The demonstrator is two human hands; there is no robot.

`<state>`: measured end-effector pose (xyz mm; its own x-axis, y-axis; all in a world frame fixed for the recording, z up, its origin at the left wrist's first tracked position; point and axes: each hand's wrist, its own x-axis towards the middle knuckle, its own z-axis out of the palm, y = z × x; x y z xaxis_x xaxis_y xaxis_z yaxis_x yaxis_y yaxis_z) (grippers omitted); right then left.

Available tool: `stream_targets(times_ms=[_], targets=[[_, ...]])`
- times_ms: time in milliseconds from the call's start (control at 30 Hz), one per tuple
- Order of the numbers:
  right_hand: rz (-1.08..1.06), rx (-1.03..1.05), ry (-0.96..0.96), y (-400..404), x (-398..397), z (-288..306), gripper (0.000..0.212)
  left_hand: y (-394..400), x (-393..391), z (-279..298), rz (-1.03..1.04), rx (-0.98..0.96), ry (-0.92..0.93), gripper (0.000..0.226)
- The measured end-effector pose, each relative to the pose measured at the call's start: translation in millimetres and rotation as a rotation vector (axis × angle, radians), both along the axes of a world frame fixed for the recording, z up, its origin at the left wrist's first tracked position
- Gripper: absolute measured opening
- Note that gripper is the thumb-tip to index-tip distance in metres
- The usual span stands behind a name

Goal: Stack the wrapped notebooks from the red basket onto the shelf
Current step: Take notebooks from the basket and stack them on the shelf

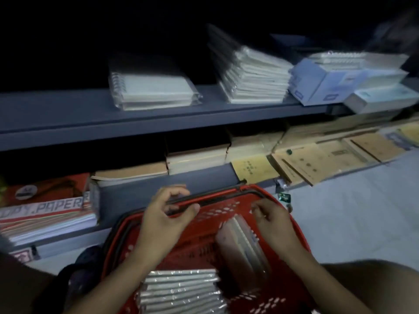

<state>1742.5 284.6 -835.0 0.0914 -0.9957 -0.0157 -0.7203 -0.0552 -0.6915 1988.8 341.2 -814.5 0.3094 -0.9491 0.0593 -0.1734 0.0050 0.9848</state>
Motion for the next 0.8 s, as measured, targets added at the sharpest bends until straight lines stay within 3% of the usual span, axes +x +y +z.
stream_targets(times_ms=[100, 267, 433, 700, 800], targets=[[0.093, 0.261, 0.185, 15, -14, -48, 0.029, 6, -25, -32, -0.102, 0.295, 0.098, 0.026], [0.284, 0.536, 0.432, 35, -10, -94, 0.028, 9, -36, -56, -0.184, 0.435, 0.110, 0.026], [0.130, 0.493, 0.515, 29, -3, -112, 0.027, 10, -31, -64, -0.308, 0.467, 0.076, 0.026], [0.151, 0.488, 0.646, 28, 6, -118, 0.027, 9, -26, -69, -0.380, 0.492, 0.025, 0.022], [0.209, 0.516, 0.784, 38, 9, -120, 0.033, 9, -26, -71, -0.419, 0.517, -0.018, 0.022]])
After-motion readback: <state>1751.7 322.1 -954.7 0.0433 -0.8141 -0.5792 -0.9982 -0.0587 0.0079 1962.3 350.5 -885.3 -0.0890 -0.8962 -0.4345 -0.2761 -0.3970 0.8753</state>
